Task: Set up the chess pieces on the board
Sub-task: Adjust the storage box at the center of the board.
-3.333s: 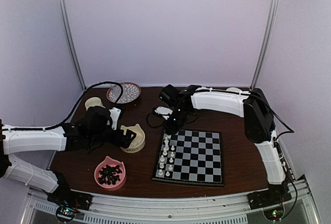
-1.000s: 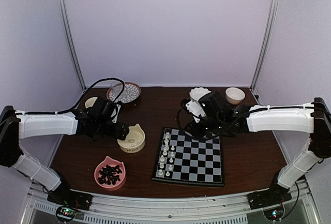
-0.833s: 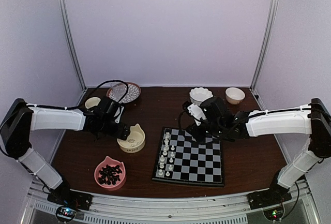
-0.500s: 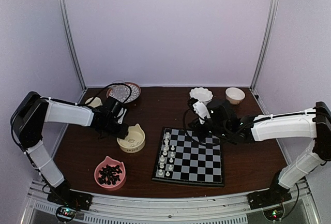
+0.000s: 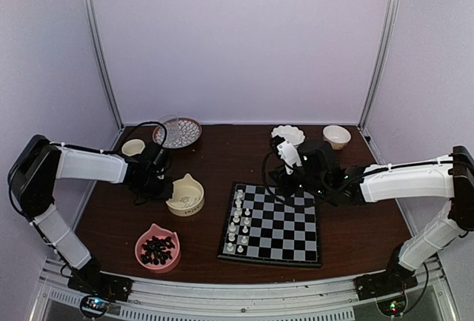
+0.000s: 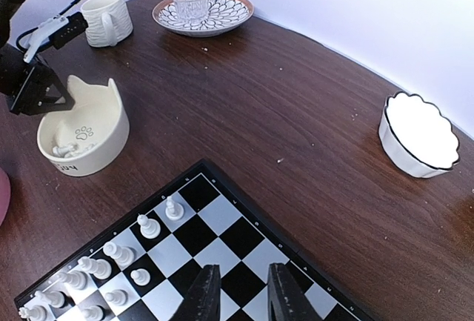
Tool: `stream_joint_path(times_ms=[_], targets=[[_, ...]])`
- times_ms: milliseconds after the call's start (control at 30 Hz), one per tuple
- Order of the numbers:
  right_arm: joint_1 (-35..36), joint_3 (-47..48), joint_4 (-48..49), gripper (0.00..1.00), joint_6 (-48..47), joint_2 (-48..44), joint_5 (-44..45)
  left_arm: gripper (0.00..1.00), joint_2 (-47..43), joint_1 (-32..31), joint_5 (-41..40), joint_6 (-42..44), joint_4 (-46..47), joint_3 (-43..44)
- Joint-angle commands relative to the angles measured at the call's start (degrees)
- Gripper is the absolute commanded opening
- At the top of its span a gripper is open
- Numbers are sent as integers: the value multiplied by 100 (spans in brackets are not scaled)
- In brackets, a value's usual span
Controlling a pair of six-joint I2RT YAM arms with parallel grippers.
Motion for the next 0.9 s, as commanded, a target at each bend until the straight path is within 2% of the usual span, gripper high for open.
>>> stream_joint_path(times_ms=[0,67,167,267,367,500,600,667,767,867], targets=[[39,-68,88,25,-70,-156,179,25,-403,-60,-438,-1610,-799,-232],[34,-78,98,25,-79,-184,179,31,-501,-247,-919,-2357,-1411,-194],[36,-88,107,25,-74,-210,173,41,-664,-531,-1106,-2747,-1692,-281],[36,-90,99,25,-71,-220,145,49,-918,-738,-926,-2766,-1647,-414],[35,-80,82,25,-66,-238,125,54,-1288,-907,-1206,-2473,-1731,-394],[36,-62,29,25,-71,-259,111,58,-1587,-872,-1637,-1408,-1870,-33],[39,-73,29,25,-67,-294,78,60,-1542,-870,-1563,-114,-1699,372],[40,-78,28,25,-80,-323,69,64,-1333,-863,-1392,948,-1500,628],[45,-128,68,25,-94,-383,55,71,-809,-778,-993,2096,-1411,989],[48,-164,87,25,-98,-438,51,75,-320,-721,-324,2716,-1220,1148]])
